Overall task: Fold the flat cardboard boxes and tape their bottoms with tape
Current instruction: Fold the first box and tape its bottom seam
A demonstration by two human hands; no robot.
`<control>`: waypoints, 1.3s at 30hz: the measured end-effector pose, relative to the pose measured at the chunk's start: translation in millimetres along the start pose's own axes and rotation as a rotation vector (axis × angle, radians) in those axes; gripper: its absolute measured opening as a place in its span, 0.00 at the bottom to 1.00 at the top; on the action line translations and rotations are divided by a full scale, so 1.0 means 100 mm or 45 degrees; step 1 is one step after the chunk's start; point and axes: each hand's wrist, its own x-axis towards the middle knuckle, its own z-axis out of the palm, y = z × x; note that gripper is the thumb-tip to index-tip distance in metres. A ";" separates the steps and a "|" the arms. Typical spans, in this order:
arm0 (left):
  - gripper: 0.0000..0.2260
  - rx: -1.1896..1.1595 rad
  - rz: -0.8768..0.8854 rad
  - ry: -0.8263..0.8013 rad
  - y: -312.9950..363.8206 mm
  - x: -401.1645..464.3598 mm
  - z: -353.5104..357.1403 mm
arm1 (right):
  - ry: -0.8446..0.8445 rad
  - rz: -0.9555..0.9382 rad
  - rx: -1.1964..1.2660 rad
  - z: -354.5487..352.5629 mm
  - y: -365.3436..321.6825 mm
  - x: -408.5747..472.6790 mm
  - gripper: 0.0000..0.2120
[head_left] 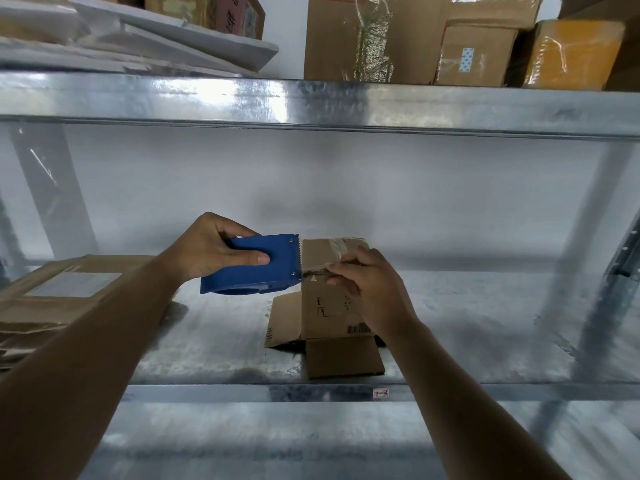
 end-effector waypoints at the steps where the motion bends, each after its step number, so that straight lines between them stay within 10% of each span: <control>1: 0.17 0.003 -0.004 0.001 0.00 0.00 -0.02 | -0.007 0.005 0.003 0.00 0.00 -0.01 0.12; 31: 0.18 0.179 -0.099 0.003 -0.17 -0.12 0.03 | -0.222 0.008 -0.409 0.15 -0.37 0.16 0.25; 39: 0.15 0.187 -0.111 -0.004 -0.23 -0.11 0.02 | -0.078 -0.008 -0.374 0.22 -0.40 0.15 0.08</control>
